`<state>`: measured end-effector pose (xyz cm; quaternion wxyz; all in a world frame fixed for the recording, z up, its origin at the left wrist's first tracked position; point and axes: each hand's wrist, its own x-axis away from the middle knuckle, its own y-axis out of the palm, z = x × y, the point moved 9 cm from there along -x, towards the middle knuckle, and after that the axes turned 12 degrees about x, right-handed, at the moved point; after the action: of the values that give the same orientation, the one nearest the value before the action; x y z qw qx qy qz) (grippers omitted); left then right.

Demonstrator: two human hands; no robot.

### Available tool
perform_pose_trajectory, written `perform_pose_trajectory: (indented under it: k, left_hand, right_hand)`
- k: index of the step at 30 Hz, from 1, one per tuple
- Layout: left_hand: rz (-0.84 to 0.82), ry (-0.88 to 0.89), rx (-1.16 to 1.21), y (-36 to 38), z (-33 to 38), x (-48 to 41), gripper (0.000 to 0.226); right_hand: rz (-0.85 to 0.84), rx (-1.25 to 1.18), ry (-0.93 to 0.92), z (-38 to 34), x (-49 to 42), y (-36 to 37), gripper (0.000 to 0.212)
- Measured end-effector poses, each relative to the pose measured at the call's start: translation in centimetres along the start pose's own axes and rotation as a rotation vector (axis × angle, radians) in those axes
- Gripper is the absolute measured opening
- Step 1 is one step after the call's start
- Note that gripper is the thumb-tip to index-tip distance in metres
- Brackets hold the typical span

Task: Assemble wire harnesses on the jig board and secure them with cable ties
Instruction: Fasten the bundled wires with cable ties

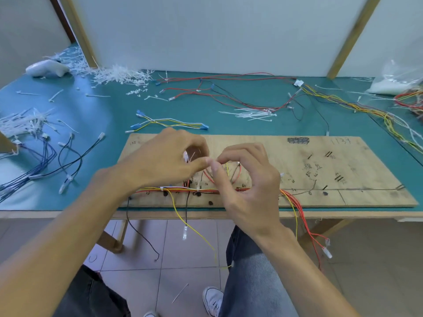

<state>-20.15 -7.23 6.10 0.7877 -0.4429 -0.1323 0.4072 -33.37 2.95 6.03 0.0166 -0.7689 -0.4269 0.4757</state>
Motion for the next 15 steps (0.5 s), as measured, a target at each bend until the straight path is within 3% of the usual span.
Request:
perform_pose_trajectory:
  k: [2,4,8,11,15]
  left_hand:
    - [0.066,0.043,-0.017,-0.4,0.5,-0.1,0.02]
    - [0.115,0.125,-0.133,-0.4,1.6,-0.3,0.032]
    - [-0.013,0.132,-0.353,1.8,2.4,-1.2,0.038]
    - [-0.099,0.069,-0.445,3.4,1.5,-1.9,0.05]
    - [-0.077,0.026,-0.462,3.3,1.0,-2.3,0.055]
  right_hand:
    - [0.086,0.038,0.045,0.7,-1.4,-2.4,0.007]
    - [0.097,0.084,0.205,4.1,-4.0,-4.0,0.006]
    - [-0.234,0.304,0.478,14.2,-9.7,-2.4,0.005]
    - [-0.384,0.483,0.505,19.9,-12.2,-0.8,0.013]
    - [-0.49,0.564,0.504,23.5,-12.5,1.3,0.023]
